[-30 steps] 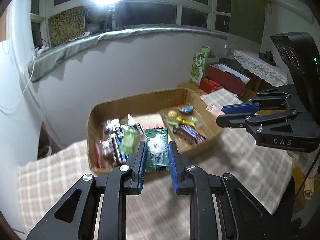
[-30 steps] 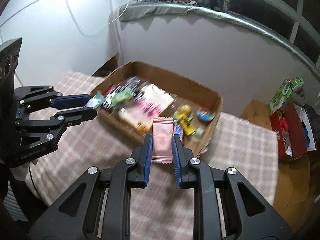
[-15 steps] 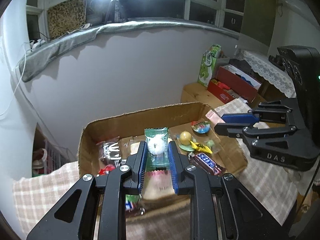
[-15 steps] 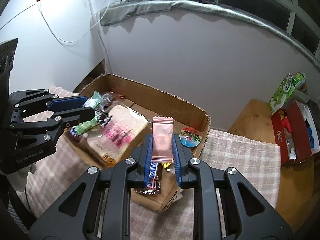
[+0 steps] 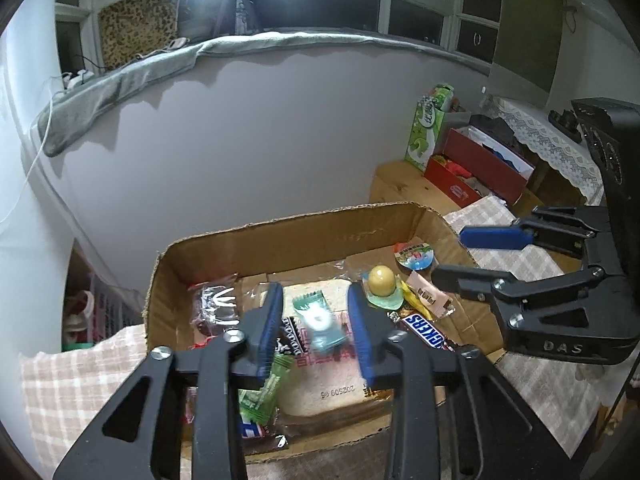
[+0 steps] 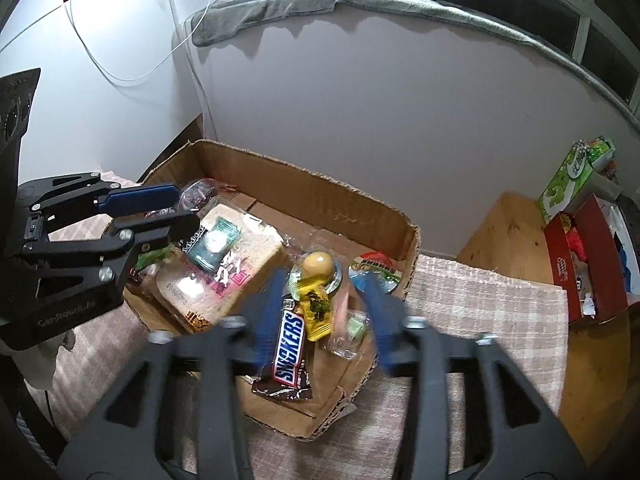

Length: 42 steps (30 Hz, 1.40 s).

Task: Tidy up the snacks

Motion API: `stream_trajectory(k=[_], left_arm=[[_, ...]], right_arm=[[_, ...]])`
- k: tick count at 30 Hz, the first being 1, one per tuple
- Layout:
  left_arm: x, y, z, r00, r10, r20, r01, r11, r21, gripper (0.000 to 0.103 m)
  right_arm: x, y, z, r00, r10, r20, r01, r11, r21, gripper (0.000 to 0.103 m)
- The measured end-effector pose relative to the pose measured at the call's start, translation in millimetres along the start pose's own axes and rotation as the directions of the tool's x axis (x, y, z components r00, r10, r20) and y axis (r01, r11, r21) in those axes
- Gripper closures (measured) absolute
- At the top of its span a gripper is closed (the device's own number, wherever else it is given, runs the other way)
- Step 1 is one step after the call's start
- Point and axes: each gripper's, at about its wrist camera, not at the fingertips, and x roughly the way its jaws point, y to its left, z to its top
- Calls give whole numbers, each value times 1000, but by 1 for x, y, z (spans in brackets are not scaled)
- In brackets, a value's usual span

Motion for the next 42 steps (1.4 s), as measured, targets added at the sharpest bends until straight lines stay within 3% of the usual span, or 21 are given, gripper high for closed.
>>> stream_trajectory(k=[3,5,7,10,13,27,32,35,37,42], left_arm=[[-6,0,0,1000,11,11,-11,1000,0,69],[-11,0,0,1000,12,19,-12,1000,0,61],[-17,-2,-1,999,20,33,-20,1000,5,55],[-23,-1,-2,999,26,40,-26,1000,2,51],[-29,-1,-6,998,35,45,-35,999,-3,39],[-66,9,-35,993,69,93,-61,994,-92,34],[-90,3,-48,983,99,151,-85,991,-102,34],[-105,-1,-57,974,118,194,-96,988,-122,30],[-114,-4,-63,968,127,218,-100,986,-132,23],[-127,-8,-72,958,140,252,-105,984,-145,23]], right_arm=[[-6,2,0,1000,-1,7,1,1000,-5,50],[-12,4,-1,1000,-9,19,10,1000,-8,43],[-17,5,-1,999,-15,35,15,1000,-8,28],[-24,8,-2,999,-17,44,17,1000,-10,23],[-30,13,-6,998,-37,54,38,999,-21,14],[-68,23,-34,988,-73,136,67,996,50,12],[-91,27,-45,975,-105,197,88,992,93,9],[-106,30,-53,962,-125,242,99,988,116,1],[-113,33,-59,954,-141,265,111,986,125,0],[-126,43,-69,939,-182,291,150,980,127,0]])
